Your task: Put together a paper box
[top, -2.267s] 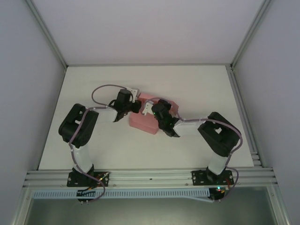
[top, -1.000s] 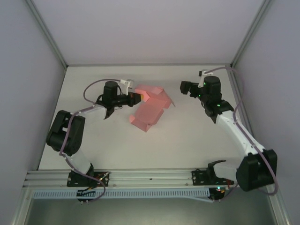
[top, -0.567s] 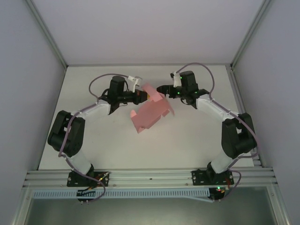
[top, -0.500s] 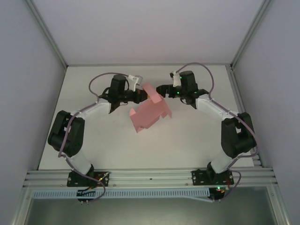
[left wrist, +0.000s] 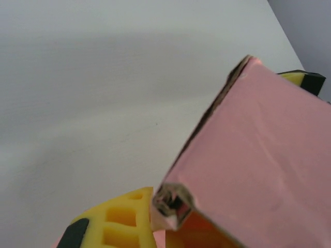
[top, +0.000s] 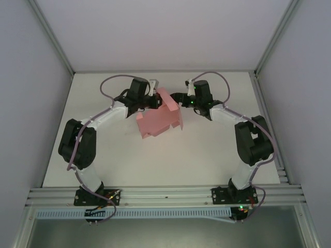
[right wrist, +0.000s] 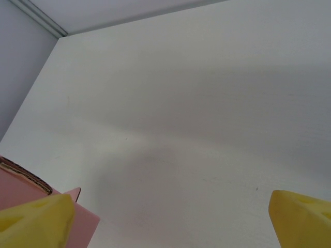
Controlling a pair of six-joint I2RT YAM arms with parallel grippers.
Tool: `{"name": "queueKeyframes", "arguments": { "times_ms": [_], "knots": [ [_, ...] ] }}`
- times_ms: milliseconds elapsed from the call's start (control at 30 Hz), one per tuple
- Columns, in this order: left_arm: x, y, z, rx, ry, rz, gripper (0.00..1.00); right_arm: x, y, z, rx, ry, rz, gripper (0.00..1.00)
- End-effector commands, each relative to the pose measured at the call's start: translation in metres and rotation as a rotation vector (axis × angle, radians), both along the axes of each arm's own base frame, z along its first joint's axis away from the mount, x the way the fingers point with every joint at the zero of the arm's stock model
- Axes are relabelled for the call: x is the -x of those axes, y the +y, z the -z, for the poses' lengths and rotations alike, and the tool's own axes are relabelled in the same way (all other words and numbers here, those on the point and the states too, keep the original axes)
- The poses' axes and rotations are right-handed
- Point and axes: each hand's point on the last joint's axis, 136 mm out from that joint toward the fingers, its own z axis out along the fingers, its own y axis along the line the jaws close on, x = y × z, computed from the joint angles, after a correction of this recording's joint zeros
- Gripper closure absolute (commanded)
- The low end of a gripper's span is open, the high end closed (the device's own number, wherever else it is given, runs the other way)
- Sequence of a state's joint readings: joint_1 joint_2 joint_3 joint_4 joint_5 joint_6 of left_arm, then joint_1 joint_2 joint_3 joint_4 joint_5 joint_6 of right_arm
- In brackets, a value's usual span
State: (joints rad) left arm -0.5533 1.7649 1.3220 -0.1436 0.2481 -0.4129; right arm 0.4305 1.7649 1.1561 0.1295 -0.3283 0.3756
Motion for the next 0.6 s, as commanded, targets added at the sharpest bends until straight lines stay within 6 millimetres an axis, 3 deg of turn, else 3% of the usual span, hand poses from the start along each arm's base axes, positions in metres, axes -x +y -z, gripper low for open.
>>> {"name": "queueKeyframes", "arguments": {
  "times_ms": [0, 133, 200, 233, 300, 400, 467, 567],
  "knots": [
    [-0.006, -0.011, -0.018, 0.033, -0.108, -0.025, 1.00, 0.051, 0.054, -0.043, -0.070, -0.047, -0.189, 0.01],
    [0.003, 0.028, -0.011, 0.000, -0.121, -0.088, 1.00, 0.032, -0.040, -0.025, 0.145, 0.015, 0.147, 0.00],
    [0.005, 0.055, -0.001, -0.049, -0.109, -0.155, 1.00, 0.038, -0.081, -0.030, 0.216, 0.017, 0.258, 0.00],
    [0.006, 0.068, 0.004, -0.088, -0.108, -0.189, 1.00, 0.043, -0.091, -0.038, 0.251, -0.009, 0.273, 0.00],
    [0.007, 0.089, 0.011, -0.181, -0.115, -0.250, 1.00, 0.055, -0.101, -0.061, 0.293, -0.072, 0.267, 0.00],
    [0.007, 0.104, 0.015, -0.245, -0.121, -0.299, 1.00, 0.069, -0.093, -0.090, 0.240, -0.133, 0.207, 0.00],
    [0.005, 0.103, 0.014, -0.241, -0.124, -0.298, 1.00, 0.075, -0.081, -0.098, 0.199, -0.153, 0.154, 0.00],
    [0.003, 0.098, 0.011, -0.225, -0.125, -0.291, 1.00, 0.078, -0.065, -0.089, 0.206, -0.141, 0.090, 0.00]
  ]
}}
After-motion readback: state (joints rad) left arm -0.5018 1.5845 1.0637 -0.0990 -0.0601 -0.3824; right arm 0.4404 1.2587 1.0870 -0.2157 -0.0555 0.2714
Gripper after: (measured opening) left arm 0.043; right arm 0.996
